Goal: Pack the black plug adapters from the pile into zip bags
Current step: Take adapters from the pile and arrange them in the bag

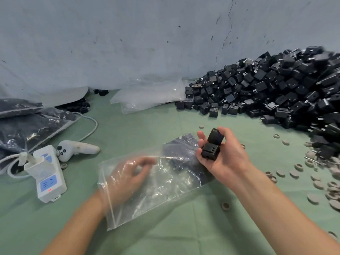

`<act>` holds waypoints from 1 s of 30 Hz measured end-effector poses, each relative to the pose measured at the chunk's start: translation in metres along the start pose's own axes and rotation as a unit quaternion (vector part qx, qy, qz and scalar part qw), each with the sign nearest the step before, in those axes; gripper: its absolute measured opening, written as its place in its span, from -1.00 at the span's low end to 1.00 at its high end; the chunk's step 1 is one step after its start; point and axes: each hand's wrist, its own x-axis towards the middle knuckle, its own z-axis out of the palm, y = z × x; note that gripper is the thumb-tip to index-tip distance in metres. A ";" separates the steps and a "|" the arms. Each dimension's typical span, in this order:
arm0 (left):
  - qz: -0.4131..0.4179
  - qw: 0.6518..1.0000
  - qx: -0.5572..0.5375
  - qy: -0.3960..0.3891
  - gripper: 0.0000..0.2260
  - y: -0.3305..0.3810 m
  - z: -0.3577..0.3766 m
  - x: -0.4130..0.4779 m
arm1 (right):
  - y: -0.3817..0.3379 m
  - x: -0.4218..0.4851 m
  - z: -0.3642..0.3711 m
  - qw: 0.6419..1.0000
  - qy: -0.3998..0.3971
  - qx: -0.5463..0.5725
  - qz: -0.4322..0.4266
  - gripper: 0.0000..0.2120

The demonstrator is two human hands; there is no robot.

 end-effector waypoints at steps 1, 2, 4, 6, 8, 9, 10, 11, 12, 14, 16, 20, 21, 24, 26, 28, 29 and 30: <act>0.009 0.999 0.032 0.012 -0.86 -0.003 -0.008 -0.003 | 0.001 -0.001 0.000 1.000 -0.009 -0.001 0.002 -0.77; 0.023 0.997 0.071 0.023 -0.81 -0.007 -0.016 -0.005 | 0.002 -0.002 0.001 1.000 -0.018 -0.003 0.005 -0.77; 0.023 0.991 0.122 0.056 -0.66 -0.013 -0.032 -0.011 | 0.005 -0.004 0.002 1.000 -0.027 -0.006 0.011 -0.72; -0.005 0.989 0.113 0.094 -0.63 -0.022 -0.049 -0.015 | 0.009 -0.005 0.004 1.000 -0.025 -0.012 0.011 -0.67; -0.009 0.982 0.094 0.163 -0.63 -0.027 -0.063 -0.016 | 0.014 -0.007 0.007 0.999 -0.023 -0.029 0.004 -0.65; -0.006 0.975 0.079 0.205 -0.63 -0.028 -0.069 -0.016 | 0.016 -0.008 0.009 0.999 -0.024 -0.040 -0.002 -0.64; -0.002 0.966 0.058 0.251 -0.64 -0.027 -0.074 -0.015 | 0.019 -0.009 0.011 0.998 -0.029 -0.052 -0.007 -0.63; 0.012 0.957 0.041 0.288 -0.64 -0.023 -0.076 -0.015 | 0.022 -0.011 0.013 0.997 -0.038 -0.065 -0.011 -0.63; 0.036 0.950 0.026 0.310 -0.66 -0.017 -0.076 -0.016 | 0.026 -0.013 0.015 0.996 -0.051 -0.078 -0.013 -0.62; 0.088 0.948 0.006 0.307 -0.71 0.000 -0.067 -0.019 | 0.033 -0.017 0.019 0.991 -0.088 -0.105 -0.010 -0.60; 0.139 0.956 0.011 0.259 -0.76 0.021 -0.050 -0.023 | 0.040 -0.020 0.020 0.982 -0.125 -0.142 -0.003 -0.52; 0.237 0.956 0.122 0.125 -0.85 0.043 -0.013 -0.033 | 0.054 -0.023 0.019 0.950 -0.188 -0.249 -0.010 -0.36; 0.246 0.953 0.137 0.111 -0.83 0.043 -0.007 -0.034 | 0.058 -0.024 0.018 0.942 -0.201 -0.268 -0.017 -0.35; 0.242 0.955 0.135 0.100 -0.76 0.041 -0.001 -0.034 | 0.064 -0.027 0.015 0.919 -0.231 -0.315 -0.041 -0.43; 0.240 0.953 0.158 0.097 -0.72 0.038 -0.001 -0.033 | 0.064 -0.029 0.014 0.904 -0.235 -0.352 -0.061 -0.46; 0.249 0.945 0.190 0.091 -0.67 0.034 -0.001 -0.033 | 0.063 -0.030 0.015 0.898 -0.225 -0.372 -0.066 -0.43; 0.251 0.943 0.197 0.091 -0.65 0.032 -0.001 -0.034 | 0.063 -0.031 0.015 0.896 -0.223 -0.378 -0.066 -0.40; 0.250 0.943 0.200 0.092 -0.65 0.031 -0.001 -0.034 | 0.063 -0.031 0.016 0.892 -0.223 -0.388 -0.066 -0.37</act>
